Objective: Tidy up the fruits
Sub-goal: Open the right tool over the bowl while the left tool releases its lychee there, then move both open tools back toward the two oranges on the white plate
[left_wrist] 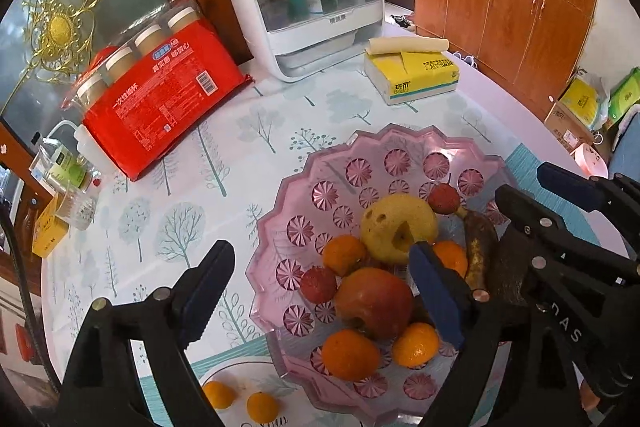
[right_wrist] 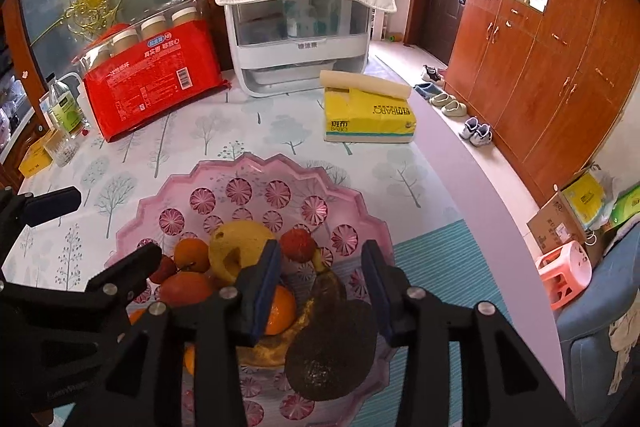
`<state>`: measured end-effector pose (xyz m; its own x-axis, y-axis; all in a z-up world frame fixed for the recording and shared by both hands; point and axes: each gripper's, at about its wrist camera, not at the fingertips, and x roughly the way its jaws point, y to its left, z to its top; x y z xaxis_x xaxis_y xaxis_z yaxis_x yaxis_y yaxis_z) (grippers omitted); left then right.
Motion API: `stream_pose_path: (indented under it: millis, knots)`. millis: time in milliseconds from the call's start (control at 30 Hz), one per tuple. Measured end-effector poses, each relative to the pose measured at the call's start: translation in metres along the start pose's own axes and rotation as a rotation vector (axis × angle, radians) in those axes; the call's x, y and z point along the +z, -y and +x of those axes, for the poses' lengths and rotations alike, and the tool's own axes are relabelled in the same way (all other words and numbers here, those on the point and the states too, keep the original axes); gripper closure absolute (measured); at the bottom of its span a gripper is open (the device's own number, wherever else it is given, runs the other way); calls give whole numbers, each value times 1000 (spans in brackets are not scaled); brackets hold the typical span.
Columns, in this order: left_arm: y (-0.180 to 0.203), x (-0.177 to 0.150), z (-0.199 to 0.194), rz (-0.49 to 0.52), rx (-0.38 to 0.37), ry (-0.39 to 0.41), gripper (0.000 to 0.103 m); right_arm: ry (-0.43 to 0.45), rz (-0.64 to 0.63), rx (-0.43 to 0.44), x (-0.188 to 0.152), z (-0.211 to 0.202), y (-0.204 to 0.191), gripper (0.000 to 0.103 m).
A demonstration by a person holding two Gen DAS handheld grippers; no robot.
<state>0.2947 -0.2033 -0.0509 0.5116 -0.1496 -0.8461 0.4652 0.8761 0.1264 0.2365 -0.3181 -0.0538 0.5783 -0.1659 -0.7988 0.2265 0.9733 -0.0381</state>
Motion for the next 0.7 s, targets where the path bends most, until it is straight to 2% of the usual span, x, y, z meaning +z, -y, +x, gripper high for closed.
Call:
stream_pose_path:
  millis: [433, 700]
  knots:
    - [-6, -7, -22, -58, -18, -15, 15, 25, 9, 20, -1, -22, -2, 61]
    - [-4, -9, -55, -58, -18, 17, 15, 58, 17, 26, -1, -47, 0, 61]
